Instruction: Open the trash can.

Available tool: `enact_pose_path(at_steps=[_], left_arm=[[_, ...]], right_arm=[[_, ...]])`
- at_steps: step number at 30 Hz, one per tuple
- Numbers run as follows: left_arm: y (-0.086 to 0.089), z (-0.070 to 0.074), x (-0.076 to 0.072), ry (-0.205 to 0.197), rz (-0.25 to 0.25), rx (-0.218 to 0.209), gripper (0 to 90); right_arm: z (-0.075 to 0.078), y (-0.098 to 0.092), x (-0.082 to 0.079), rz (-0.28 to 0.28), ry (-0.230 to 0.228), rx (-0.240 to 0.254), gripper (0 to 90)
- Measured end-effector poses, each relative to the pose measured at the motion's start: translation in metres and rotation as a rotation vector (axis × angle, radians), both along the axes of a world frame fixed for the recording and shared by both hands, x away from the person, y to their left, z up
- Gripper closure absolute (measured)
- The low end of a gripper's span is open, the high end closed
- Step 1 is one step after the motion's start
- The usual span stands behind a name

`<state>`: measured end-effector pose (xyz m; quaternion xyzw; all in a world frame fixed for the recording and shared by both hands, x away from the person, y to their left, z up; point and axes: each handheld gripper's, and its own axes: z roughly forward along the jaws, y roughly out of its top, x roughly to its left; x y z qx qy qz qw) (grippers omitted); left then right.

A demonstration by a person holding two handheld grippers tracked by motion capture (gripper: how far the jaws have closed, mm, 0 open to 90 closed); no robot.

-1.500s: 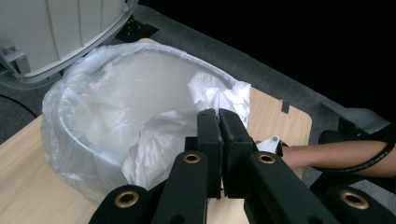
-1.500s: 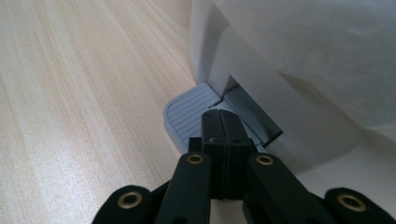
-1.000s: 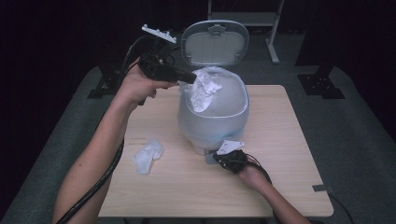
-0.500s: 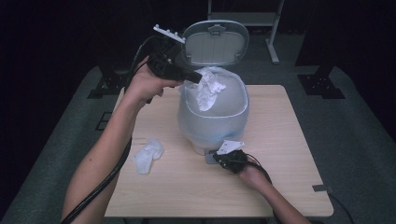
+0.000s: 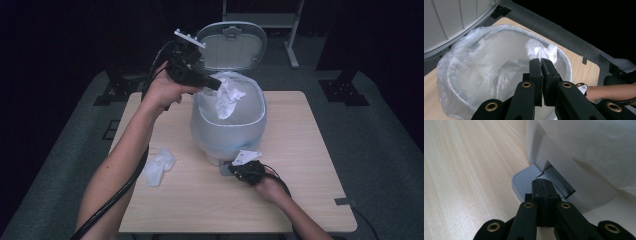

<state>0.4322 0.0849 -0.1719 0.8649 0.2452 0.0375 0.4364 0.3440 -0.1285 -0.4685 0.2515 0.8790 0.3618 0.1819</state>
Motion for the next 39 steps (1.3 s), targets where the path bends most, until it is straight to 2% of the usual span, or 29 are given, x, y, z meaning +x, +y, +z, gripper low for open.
enact_pose_path(at_steps=[22, 28, 39], left_arm=[[-0.016, -0.021, 0.012, 0.023, 0.016, 0.024, 85.6], [-0.02, -0.024, 0.013, 0.027, 0.006, 0.031, 83.6], [-0.014, -0.028, 0.011, 0.044, -0.002, 0.022, 77.7]], right_arm=[[0.0, 0.0, 0.0, 0.0, -0.001, -0.001, 89.5], [0.0, 0.0, 0.0, 0.002, 0.0, 0.003, 89.5], [0.0, 0.0, 0.0, 0.001, -0.002, 0.0, 89.5]])
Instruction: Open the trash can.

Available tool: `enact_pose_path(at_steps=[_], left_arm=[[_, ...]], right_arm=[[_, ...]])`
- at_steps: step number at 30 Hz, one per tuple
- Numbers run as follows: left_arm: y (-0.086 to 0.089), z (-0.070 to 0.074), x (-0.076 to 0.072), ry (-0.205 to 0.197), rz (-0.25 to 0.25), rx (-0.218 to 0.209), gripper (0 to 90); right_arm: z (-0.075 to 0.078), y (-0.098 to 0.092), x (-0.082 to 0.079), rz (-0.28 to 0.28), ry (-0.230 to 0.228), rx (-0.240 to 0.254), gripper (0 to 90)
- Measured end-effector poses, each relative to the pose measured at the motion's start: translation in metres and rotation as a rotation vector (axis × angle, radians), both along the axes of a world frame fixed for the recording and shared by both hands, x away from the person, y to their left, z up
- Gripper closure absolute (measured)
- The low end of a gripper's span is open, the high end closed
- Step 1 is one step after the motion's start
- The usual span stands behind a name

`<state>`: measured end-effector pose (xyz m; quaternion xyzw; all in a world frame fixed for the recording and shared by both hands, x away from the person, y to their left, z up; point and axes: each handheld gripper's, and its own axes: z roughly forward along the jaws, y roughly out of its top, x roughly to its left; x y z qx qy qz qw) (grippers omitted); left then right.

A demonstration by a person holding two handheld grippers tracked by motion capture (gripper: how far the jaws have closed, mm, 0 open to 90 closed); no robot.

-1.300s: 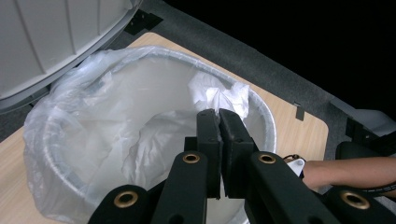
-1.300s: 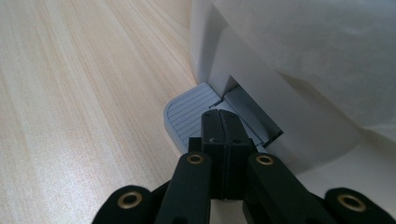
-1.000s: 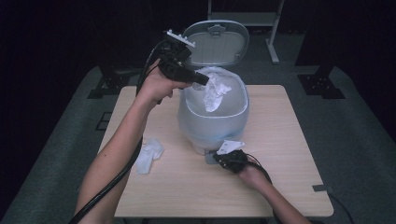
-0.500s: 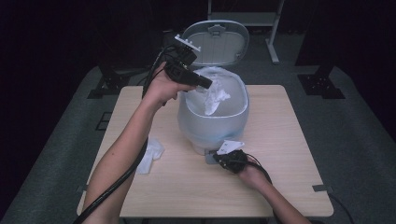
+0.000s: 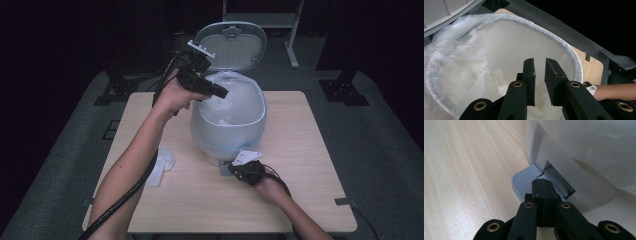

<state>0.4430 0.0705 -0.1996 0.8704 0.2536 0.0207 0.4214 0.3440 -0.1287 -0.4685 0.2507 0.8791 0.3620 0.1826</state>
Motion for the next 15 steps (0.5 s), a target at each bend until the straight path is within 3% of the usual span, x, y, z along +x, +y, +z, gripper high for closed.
enact_pose_path(at_steps=[15], left_arm=[[0.017, 0.0, -0.014, 0.012, -0.034, -0.023, 74.0]], right_arm=[[0.0, 0.0, 0.0, -0.001, 0.0, 0.001, 89.4]])
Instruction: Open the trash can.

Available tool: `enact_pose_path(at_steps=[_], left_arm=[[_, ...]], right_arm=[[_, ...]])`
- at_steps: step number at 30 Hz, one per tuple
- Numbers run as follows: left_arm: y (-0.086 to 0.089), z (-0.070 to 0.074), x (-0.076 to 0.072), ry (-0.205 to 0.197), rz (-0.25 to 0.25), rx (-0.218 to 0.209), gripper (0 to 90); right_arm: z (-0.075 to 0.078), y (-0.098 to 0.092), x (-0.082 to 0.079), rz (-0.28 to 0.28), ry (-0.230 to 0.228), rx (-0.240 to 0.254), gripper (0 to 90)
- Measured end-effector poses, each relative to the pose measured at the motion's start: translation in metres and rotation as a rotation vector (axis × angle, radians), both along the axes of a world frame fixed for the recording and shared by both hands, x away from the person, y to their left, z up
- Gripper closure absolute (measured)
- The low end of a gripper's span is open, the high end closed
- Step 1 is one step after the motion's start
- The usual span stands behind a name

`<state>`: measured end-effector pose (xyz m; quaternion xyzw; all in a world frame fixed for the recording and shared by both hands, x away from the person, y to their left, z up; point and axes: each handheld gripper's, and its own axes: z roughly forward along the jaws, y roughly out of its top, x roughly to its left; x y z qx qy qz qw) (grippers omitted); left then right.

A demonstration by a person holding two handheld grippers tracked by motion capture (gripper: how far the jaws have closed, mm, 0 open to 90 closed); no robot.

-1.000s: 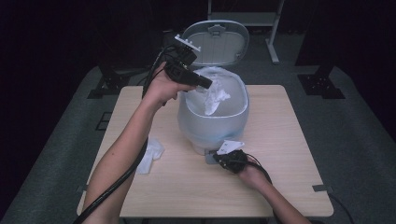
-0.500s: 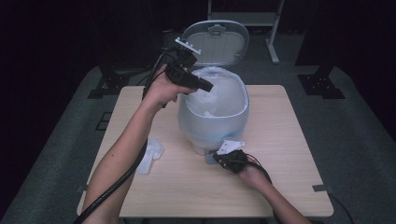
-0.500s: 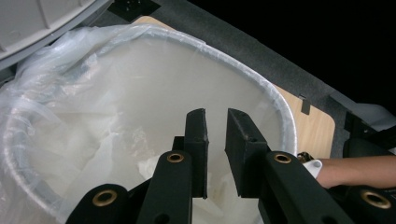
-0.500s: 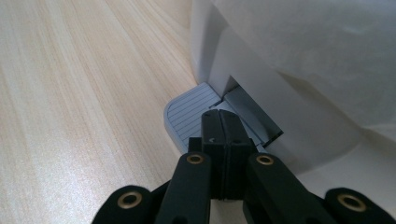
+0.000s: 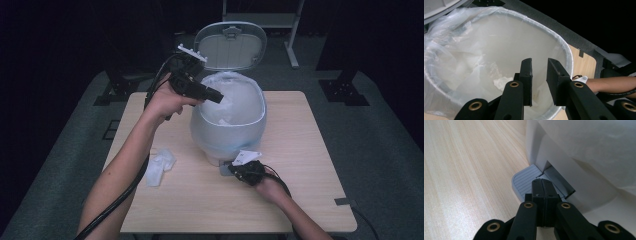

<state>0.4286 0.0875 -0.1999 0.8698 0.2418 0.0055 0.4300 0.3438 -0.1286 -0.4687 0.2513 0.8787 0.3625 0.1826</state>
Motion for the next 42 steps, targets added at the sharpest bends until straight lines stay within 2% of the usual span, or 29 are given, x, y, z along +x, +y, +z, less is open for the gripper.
enact_pose_path(at_steps=[8, 20, 31, 42], left_arm=[[0.011, 0.001, -0.009, -0.008, -0.012, -0.007, 71.4], [0.034, 0.003, -0.019, -0.015, 0.004, -0.029, 68.3], [0.063, -0.005, -0.024, -0.013, 0.036, -0.033, 65.0], [0.081, -0.014, -0.028, -0.012, 0.062, -0.034, 61.6]], right_arm=[[0.0, 0.0, 0.0, -0.002, 0.0, -0.001, 89.4], [0.0, 0.001, -0.001, -0.003, -0.002, -0.007, 89.3], [0.001, 0.001, -0.001, -0.008, 0.003, -0.006, 89.2], [0.001, 0.002, -0.001, -0.009, 0.0, -0.009, 89.2]])
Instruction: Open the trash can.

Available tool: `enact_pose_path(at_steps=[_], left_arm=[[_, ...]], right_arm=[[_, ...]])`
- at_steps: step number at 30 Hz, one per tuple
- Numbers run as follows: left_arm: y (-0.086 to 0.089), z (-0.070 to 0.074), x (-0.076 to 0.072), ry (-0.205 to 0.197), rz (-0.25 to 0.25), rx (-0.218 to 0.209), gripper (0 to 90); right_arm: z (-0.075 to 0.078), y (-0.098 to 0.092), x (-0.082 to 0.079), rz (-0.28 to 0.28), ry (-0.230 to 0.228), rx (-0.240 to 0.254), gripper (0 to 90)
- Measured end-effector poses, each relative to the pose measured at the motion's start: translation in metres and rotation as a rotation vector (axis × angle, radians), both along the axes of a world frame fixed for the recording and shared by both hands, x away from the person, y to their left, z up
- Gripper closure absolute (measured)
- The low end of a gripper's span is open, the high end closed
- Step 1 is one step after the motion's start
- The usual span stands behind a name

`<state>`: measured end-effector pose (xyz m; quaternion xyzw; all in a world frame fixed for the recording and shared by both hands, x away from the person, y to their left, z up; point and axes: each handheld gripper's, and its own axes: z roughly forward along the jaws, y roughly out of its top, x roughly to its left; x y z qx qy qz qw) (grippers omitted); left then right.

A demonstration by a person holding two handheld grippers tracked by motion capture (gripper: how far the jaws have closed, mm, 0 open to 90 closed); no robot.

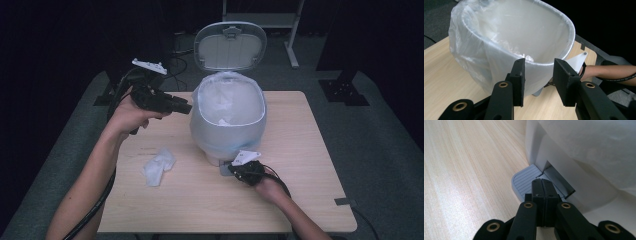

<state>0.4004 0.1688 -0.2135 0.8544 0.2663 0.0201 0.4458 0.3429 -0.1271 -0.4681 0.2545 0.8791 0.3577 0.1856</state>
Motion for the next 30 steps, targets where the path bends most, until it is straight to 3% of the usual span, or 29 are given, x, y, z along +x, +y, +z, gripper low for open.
enact_pose_path(at_steps=[30], left_arm=[[0.034, -0.048, -0.004, 0.025, 0.042, 0.009, 53.4]], right_arm=[[0.0, 0.001, 0.0, -0.004, 0.001, 0.001, 89.1]])
